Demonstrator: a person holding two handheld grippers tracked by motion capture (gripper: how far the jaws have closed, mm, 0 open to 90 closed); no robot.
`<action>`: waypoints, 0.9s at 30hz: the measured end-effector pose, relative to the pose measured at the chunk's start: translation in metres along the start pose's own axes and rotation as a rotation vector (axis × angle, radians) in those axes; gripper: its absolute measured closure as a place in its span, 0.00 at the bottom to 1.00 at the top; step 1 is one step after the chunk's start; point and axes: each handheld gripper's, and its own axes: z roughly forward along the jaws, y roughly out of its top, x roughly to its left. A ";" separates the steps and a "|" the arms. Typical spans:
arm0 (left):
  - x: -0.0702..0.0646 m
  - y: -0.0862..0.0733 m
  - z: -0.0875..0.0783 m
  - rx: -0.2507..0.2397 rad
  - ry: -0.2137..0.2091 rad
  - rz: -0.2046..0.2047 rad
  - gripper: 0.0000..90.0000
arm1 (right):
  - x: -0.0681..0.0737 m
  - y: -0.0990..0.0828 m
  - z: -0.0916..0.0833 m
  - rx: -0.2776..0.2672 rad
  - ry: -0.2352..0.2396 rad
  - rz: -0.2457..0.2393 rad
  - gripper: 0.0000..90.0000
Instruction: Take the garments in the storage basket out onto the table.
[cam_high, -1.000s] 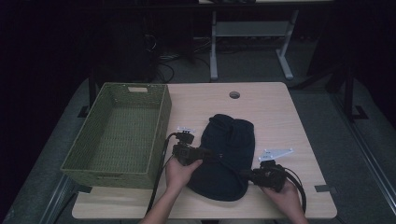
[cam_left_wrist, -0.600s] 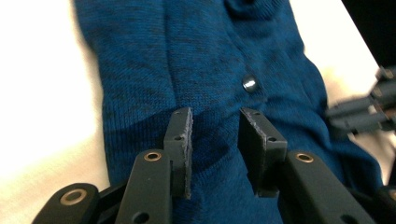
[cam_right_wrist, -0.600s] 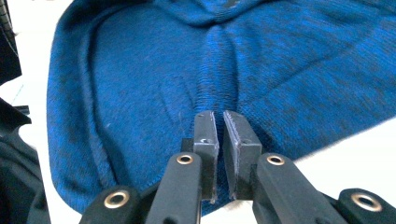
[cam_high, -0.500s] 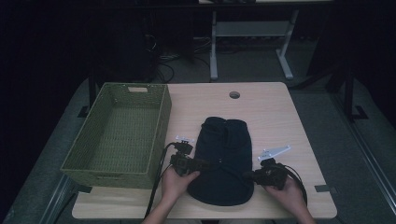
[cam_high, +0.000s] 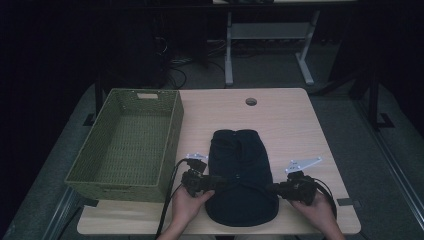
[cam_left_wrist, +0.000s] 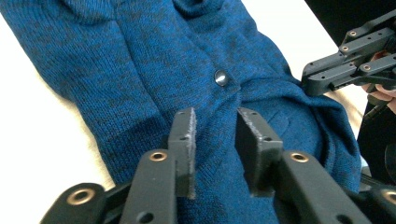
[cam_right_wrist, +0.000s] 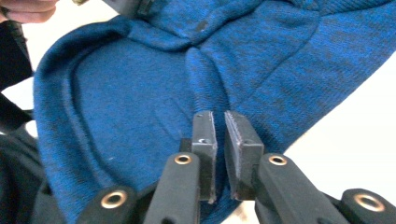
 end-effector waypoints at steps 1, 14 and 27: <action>-0.001 -0.001 0.000 0.001 0.001 0.004 0.80 | 0.001 -0.001 0.000 0.005 0.004 -0.002 0.93; 0.001 -0.021 0.003 0.047 -0.027 0.011 0.85 | 0.014 -0.021 0.006 0.018 0.023 -0.018 0.95; -0.004 -0.026 -0.008 0.031 -0.008 0.051 0.85 | 0.023 -0.029 -0.015 -0.055 0.061 -0.015 0.92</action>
